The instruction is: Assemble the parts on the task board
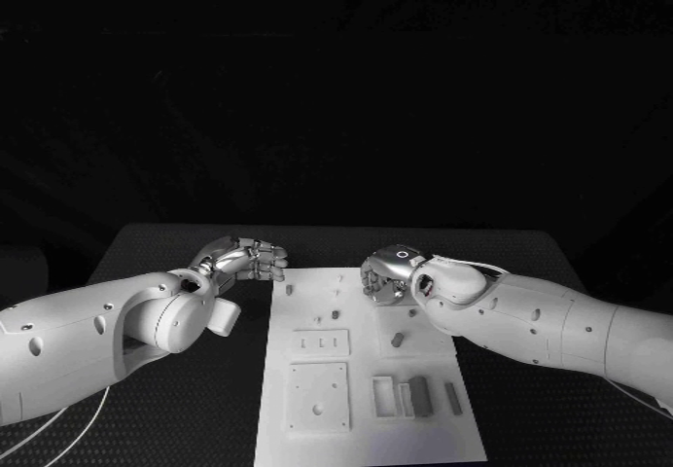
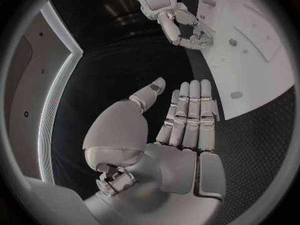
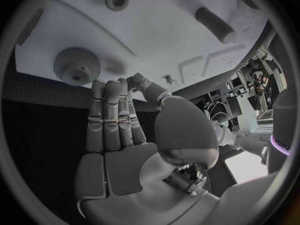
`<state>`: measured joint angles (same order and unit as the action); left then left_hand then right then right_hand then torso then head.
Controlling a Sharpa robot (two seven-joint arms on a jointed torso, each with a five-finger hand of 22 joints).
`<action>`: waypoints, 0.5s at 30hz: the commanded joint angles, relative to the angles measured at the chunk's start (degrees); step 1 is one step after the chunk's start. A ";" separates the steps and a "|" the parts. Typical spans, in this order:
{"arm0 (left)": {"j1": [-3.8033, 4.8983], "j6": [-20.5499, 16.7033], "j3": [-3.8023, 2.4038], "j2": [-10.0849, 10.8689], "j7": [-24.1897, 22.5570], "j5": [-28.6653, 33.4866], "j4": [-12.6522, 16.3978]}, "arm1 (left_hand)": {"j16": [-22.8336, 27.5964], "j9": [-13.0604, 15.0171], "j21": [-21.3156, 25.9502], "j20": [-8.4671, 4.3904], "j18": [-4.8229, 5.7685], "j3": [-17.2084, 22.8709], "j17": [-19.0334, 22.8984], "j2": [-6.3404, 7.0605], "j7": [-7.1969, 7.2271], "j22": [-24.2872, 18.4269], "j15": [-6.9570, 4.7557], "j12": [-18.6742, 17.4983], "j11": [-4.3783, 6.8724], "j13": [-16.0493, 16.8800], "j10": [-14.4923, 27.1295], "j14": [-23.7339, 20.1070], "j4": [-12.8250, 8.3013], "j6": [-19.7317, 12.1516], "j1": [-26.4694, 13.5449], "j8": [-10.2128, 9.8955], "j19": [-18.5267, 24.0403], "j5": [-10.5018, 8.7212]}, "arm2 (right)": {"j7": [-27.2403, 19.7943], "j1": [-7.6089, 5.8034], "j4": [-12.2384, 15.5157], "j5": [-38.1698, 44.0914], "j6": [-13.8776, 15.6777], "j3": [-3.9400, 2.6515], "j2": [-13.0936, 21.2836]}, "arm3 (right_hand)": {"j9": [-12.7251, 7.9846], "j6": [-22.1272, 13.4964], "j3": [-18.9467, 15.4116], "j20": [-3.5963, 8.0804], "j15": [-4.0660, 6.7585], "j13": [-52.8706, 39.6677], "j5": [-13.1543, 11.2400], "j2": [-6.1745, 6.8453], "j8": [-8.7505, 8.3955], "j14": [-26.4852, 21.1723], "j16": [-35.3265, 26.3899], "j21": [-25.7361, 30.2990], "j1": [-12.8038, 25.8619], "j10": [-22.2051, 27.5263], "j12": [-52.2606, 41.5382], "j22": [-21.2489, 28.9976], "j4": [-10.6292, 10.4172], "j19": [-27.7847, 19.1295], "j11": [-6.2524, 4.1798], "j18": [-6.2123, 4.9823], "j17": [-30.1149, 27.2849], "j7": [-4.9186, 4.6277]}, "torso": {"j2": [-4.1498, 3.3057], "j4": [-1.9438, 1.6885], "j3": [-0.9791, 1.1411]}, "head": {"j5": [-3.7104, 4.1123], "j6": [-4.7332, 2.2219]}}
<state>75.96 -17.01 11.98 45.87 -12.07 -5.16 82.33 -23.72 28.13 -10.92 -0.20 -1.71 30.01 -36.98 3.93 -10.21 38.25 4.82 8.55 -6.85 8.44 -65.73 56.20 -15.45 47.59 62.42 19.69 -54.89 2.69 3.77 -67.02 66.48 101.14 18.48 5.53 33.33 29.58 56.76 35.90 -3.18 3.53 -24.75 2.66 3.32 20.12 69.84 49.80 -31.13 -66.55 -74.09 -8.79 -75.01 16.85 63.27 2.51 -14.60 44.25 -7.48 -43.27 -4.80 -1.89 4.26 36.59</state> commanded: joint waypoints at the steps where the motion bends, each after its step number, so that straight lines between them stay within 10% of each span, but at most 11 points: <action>1: 0.09 0.52 -0.07 -0.21 -0.38 -0.20 -0.05 | 0.22 -0.09 0.31 -0.21 0.13 -0.23 -0.07 0.19 -0.35 0.05 0.51 -0.20 -0.44 0.06 -0.06 0.07 -0.11 -0.23 -0.45 -0.22 0.19 0.22 | 5.49 -0.18 0.40 5.32 1.45 0.00 -1.01 | 1.69 2.52 0.22 0.12 0.05 0.12 0.23 0.58 0.82 0.29 0.38 -0.52 0.01 -0.48 0.28 -1.44 -0.04 0.29 -0.03 -0.40 0.09 1.44 | -0.04 -0.01 0.03 | -0.07 -0.48; 15: 0.14 0.60 -0.08 -0.92 -0.35 -0.20 -0.35 | 0.27 -0.10 0.32 -0.20 0.12 -0.22 -0.13 0.20 -0.37 0.08 0.51 -0.27 -0.44 0.08 -0.09 0.09 -0.13 -0.24 -0.44 -0.25 0.18 0.22 | 11.66 -0.69 -1.67 14.18 4.54 0.01 -6.51 | 1.72 3.28 0.22 0.46 0.33 0.53 0.23 1.19 0.66 0.41 1.54 -2.26 -0.03 -1.42 0.62 -1.45 -0.03 0.30 -0.29 -0.40 0.48 1.68 | -0.18 -0.17 -0.05 | 0.04 -1.48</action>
<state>76.02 -17.02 11.97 45.14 -12.05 -5.17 81.93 -23.72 28.09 -10.92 -0.20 -1.70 30.02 -37.05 3.93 -10.42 38.24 5.02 8.54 -6.85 8.43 -65.72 56.40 -15.45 47.38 62.42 19.69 -54.89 2.69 12.53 -67.68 65.03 110.50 20.97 5.54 27.05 29.58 57.37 35.89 -2.98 3.65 -24.26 2.65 3.90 20.15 70.12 51.18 -33.09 -66.47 -75.16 -8.51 -74.97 16.86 63.47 2.25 -14.60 44.68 -7.47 -43.42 -4.87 -1.89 4.27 35.29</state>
